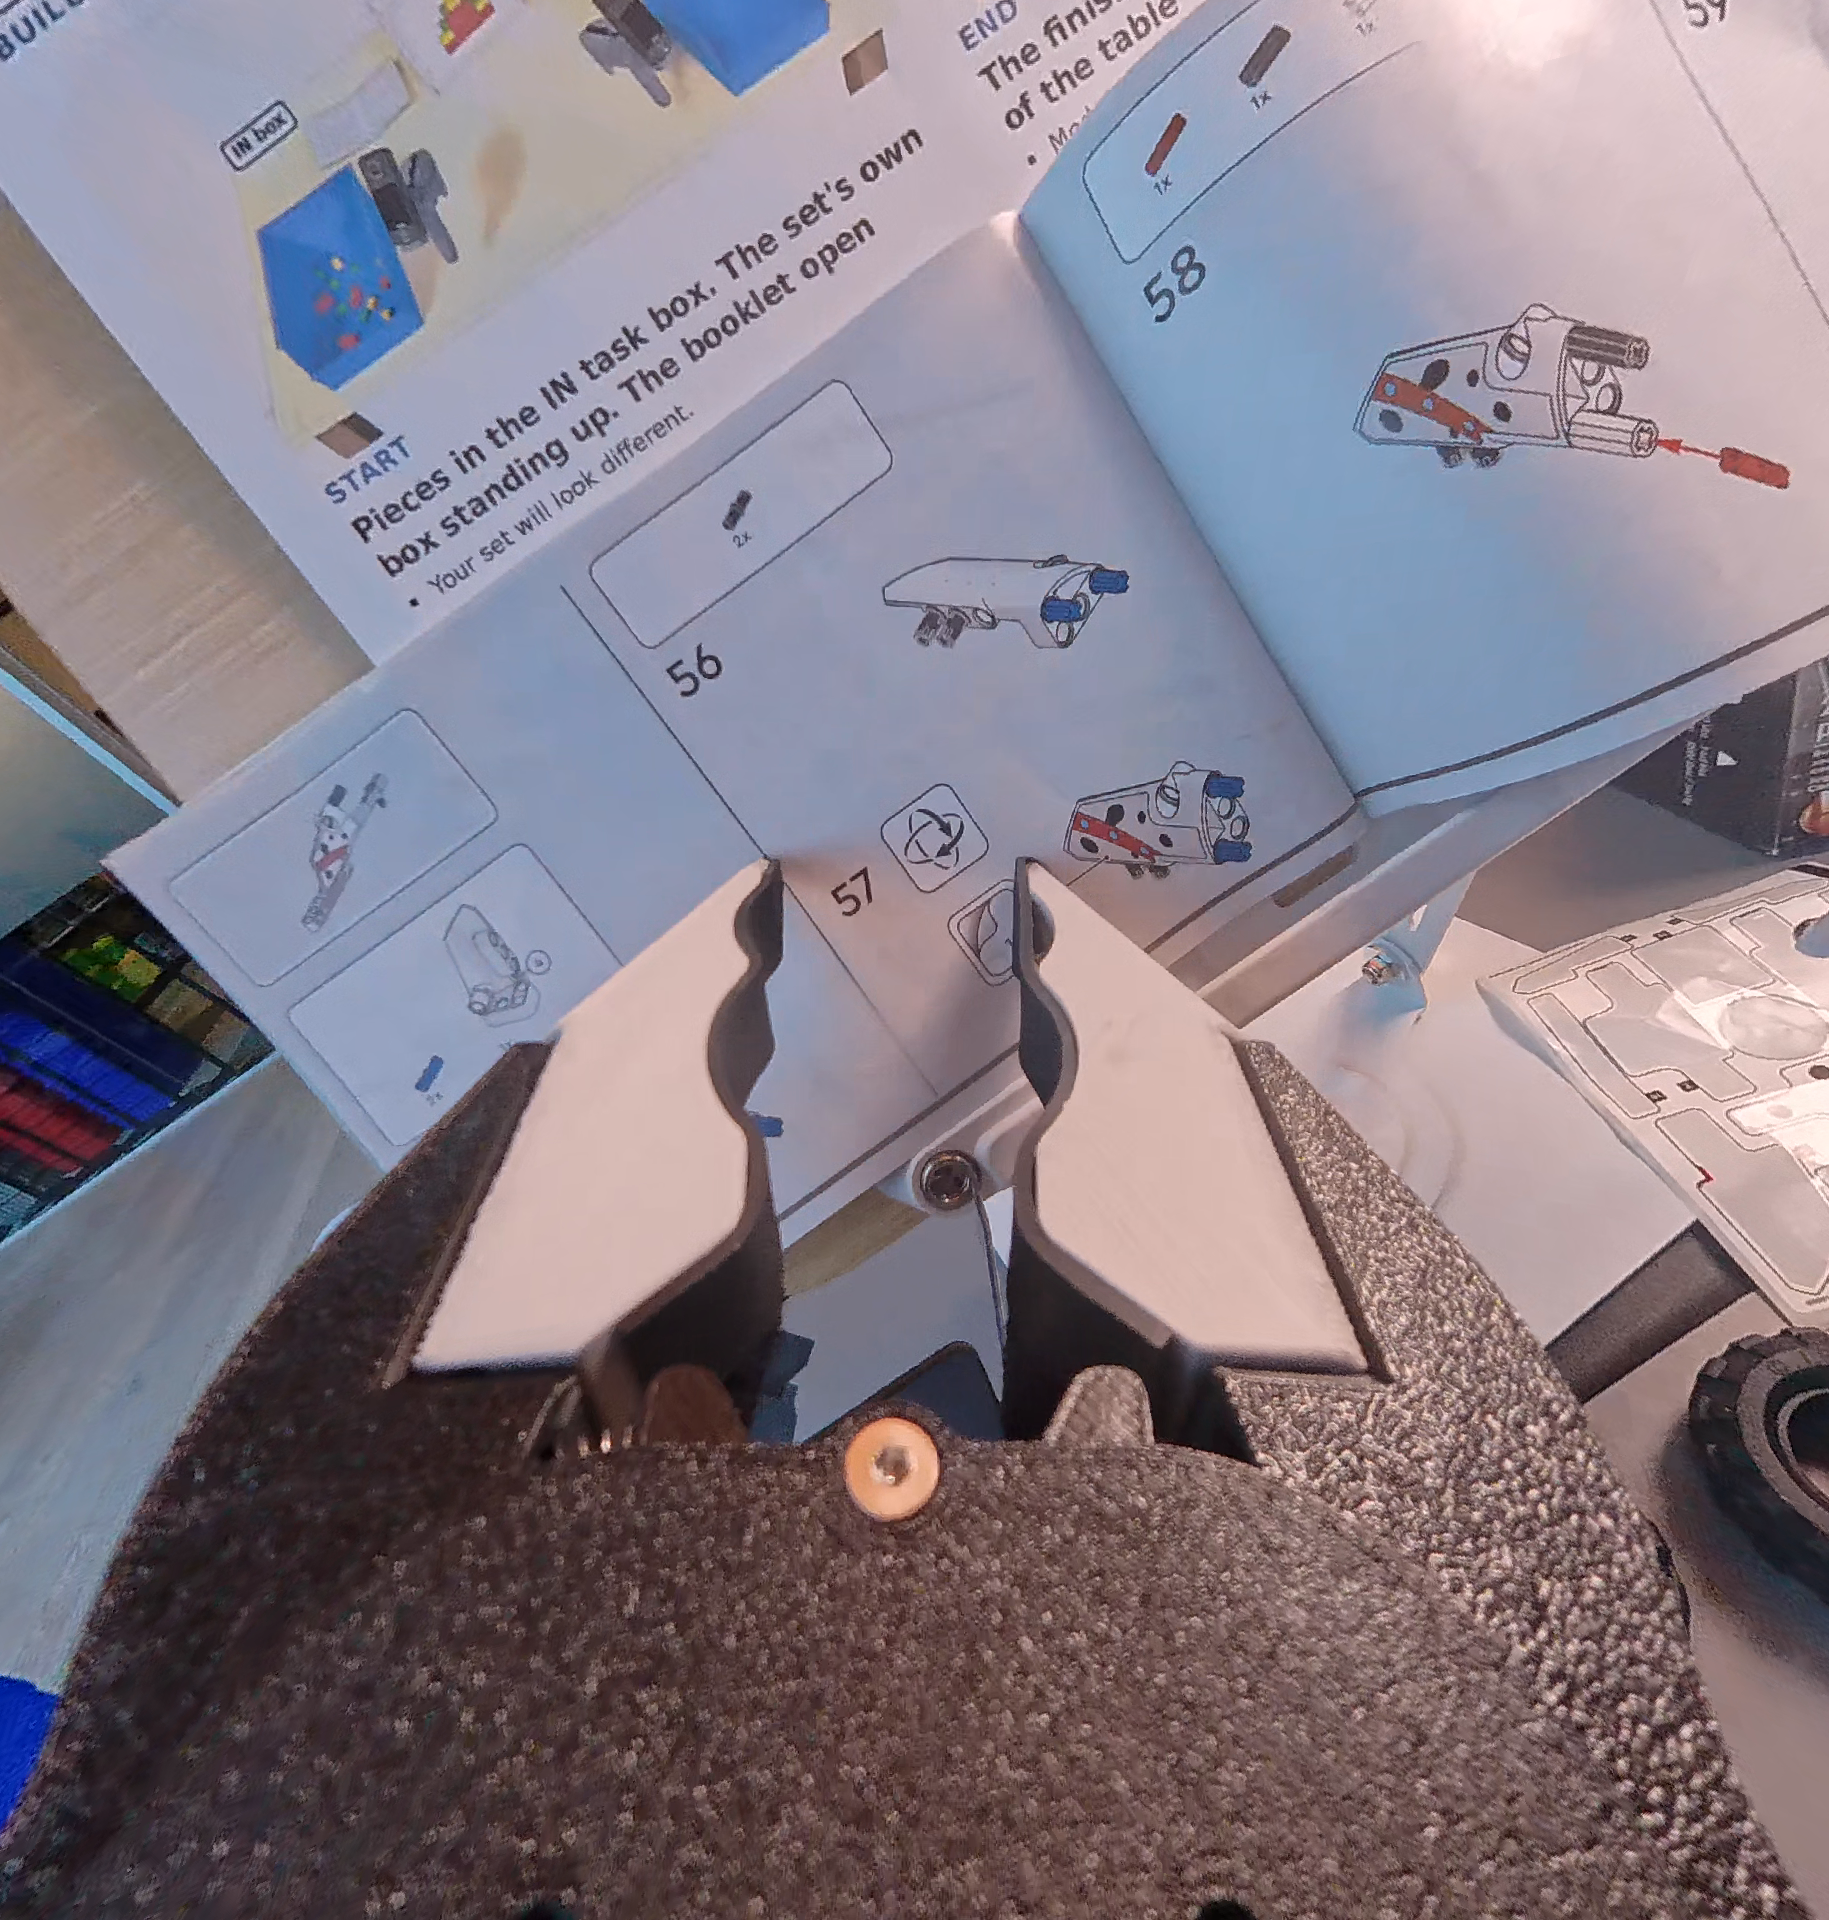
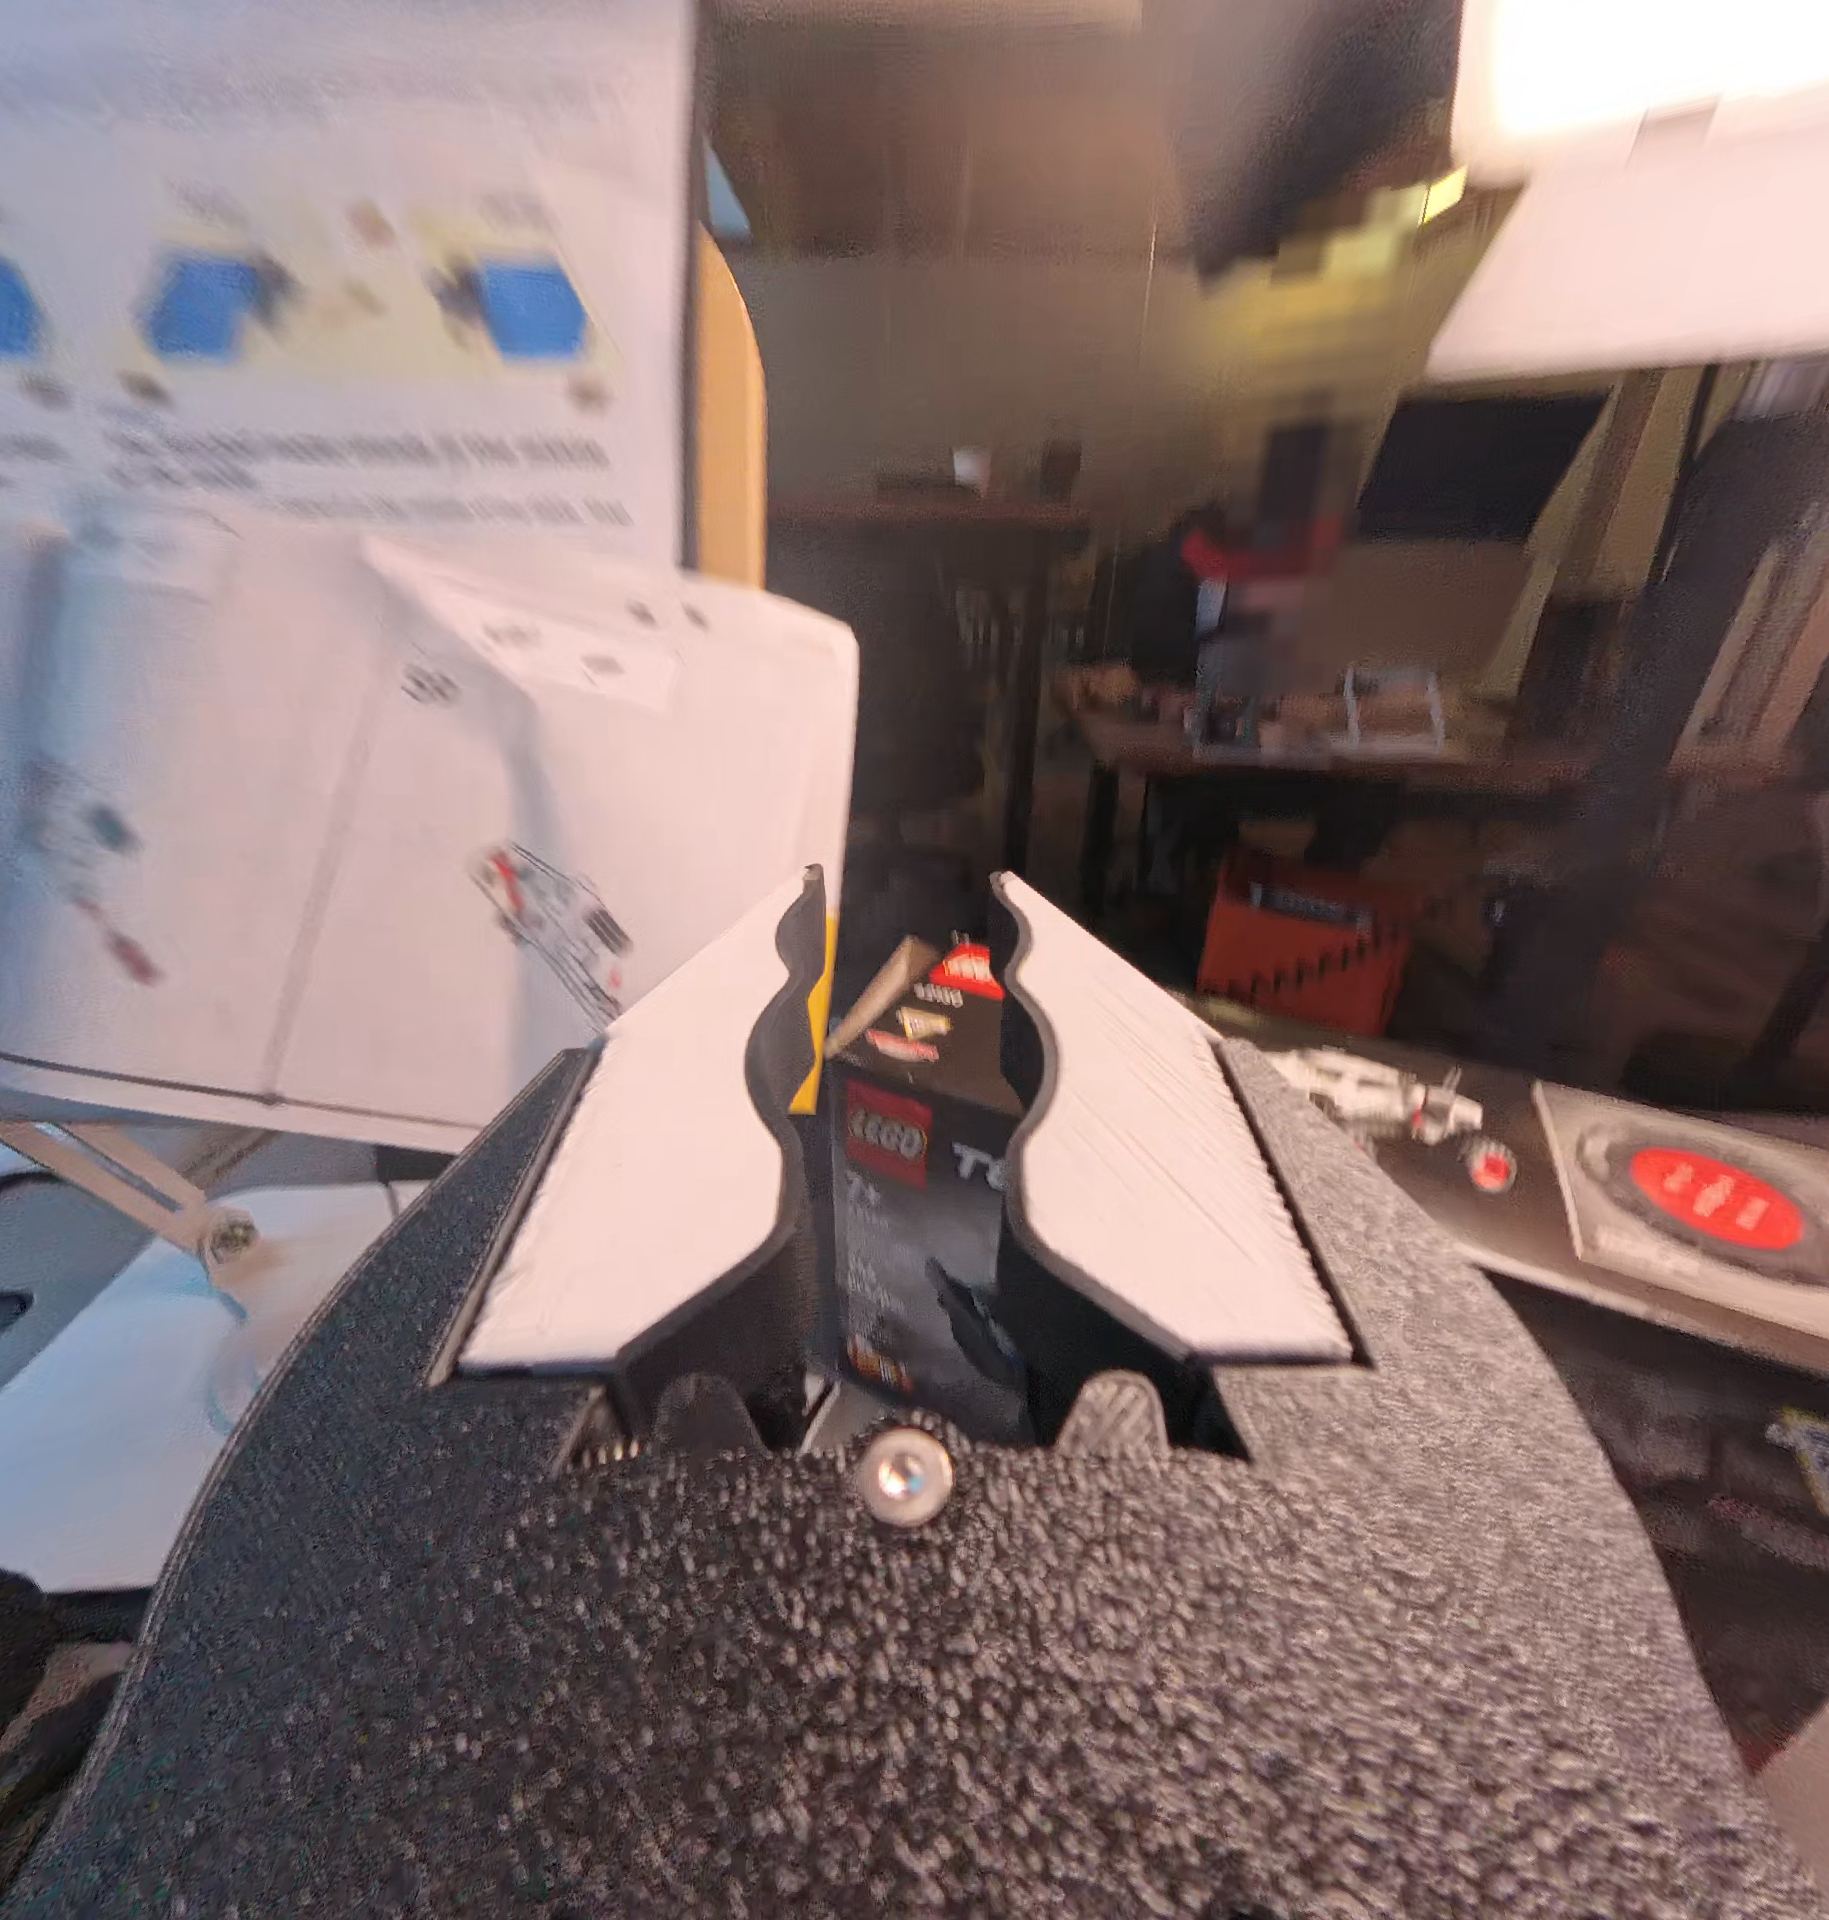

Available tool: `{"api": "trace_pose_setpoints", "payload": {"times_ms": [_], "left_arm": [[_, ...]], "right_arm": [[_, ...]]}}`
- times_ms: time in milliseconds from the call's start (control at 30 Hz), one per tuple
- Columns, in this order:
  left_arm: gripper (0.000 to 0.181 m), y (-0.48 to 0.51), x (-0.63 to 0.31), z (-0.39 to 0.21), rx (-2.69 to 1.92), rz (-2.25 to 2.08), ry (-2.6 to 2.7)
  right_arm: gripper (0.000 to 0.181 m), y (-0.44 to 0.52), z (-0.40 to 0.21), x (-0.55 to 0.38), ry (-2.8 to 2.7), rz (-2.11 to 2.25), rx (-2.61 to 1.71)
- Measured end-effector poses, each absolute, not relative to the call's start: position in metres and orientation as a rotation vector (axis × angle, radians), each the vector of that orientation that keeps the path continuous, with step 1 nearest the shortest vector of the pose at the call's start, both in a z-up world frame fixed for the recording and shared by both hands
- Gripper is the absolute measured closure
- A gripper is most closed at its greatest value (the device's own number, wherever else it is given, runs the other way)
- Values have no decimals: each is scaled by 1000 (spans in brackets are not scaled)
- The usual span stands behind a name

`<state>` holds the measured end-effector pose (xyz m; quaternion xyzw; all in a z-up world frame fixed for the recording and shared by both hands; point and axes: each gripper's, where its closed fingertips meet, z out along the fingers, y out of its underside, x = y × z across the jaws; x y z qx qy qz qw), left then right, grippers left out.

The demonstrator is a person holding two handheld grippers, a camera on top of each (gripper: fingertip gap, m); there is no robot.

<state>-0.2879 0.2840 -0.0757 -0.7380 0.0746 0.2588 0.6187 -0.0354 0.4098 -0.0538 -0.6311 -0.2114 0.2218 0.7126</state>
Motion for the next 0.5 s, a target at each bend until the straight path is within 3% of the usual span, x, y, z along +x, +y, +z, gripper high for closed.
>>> {"api": "trace_pose_setpoints", "payload": {"times_ms": [100,200,333,500], "left_arm": [[135,284,-286,-77,-1697,610,189],[135,285,-286,-77,-1694,590,173],[135,283,-289,-77,-1690,618,195],[131,278,-302,-75,-1670,638,235]], "right_arm": [[178,334,-7,-69,-629,617,-1114],[181,271,-49,-148,-1099,819,-1173],[181,337,-88,-162,-1051,538,-1369],[181,376,-87,-147,-986,548,-1447]]}}
